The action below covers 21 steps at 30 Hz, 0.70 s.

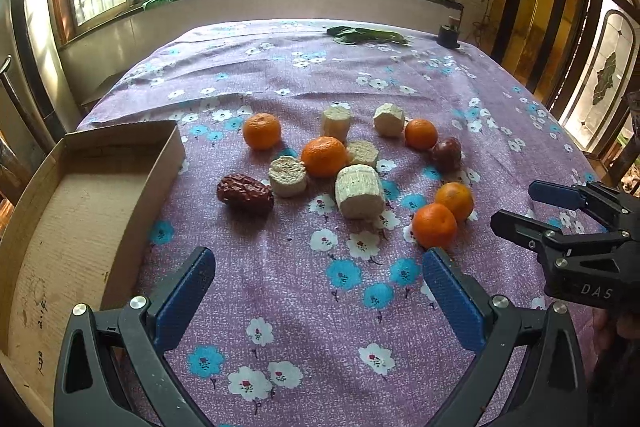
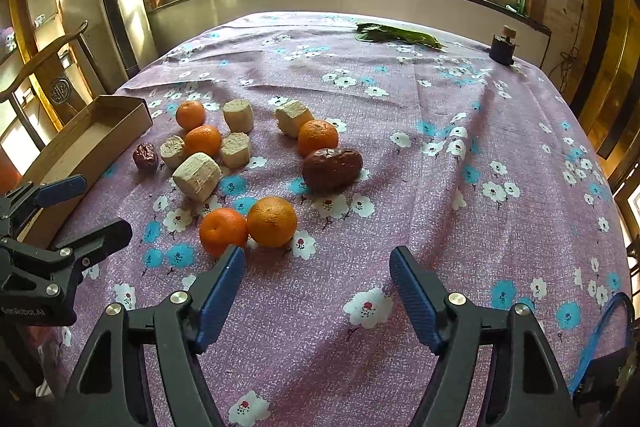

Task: Organize fruits

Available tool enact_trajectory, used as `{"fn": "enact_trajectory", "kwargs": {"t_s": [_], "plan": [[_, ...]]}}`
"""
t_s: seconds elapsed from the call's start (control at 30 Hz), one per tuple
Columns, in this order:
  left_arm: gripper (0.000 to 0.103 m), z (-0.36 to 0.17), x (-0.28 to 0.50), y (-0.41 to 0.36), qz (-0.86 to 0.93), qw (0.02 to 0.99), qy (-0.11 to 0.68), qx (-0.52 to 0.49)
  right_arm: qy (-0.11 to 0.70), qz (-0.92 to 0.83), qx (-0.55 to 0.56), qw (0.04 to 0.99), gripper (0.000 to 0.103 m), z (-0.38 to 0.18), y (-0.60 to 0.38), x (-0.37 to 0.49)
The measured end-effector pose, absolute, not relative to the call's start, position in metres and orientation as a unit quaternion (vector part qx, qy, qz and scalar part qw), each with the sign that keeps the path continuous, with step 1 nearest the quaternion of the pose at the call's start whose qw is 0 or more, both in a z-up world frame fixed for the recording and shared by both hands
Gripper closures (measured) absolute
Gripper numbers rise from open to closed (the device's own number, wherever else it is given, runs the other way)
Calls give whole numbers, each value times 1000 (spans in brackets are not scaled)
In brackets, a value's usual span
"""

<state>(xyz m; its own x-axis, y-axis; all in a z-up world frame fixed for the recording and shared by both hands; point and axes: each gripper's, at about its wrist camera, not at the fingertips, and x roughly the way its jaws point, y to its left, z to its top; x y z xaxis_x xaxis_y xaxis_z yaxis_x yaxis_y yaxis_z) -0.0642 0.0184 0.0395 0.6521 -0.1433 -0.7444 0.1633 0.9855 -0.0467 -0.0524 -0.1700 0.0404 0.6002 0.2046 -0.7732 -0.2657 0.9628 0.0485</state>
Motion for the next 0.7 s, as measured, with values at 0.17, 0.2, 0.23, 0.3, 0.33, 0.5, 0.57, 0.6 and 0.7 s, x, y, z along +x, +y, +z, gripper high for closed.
{"fn": "enact_trajectory", "kwargs": {"t_s": [0.17,0.2,0.23,0.3,0.33,0.5,0.57,0.6,0.7], "plan": [[0,38,-63,0,-89,908,408,30,426,126,-32,896,25,43,-176,-52],[0,38,-63,-4,-89,908,408,35,424,125,-32,896,25,44,-177,-52],[0,39,-63,-7,-89,908,407,39,423,125,-31,897,25,45,-177,-52],[0,39,-63,-13,-93,909,405,44,423,125,-31,897,25,46,-178,-51],[0,39,-63,-14,-94,909,404,46,423,124,-32,897,25,46,-177,-51],[0,39,-62,-19,-97,908,405,55,428,122,-33,895,25,44,-177,-48],[0,39,-61,-19,-100,907,406,52,430,124,-25,894,25,45,-178,-46],[0,39,-61,-19,-100,907,406,53,432,125,-18,893,24,45,-180,-46],[0,40,-62,-19,-100,909,401,55,434,129,1,892,21,47,-182,-43]]}}
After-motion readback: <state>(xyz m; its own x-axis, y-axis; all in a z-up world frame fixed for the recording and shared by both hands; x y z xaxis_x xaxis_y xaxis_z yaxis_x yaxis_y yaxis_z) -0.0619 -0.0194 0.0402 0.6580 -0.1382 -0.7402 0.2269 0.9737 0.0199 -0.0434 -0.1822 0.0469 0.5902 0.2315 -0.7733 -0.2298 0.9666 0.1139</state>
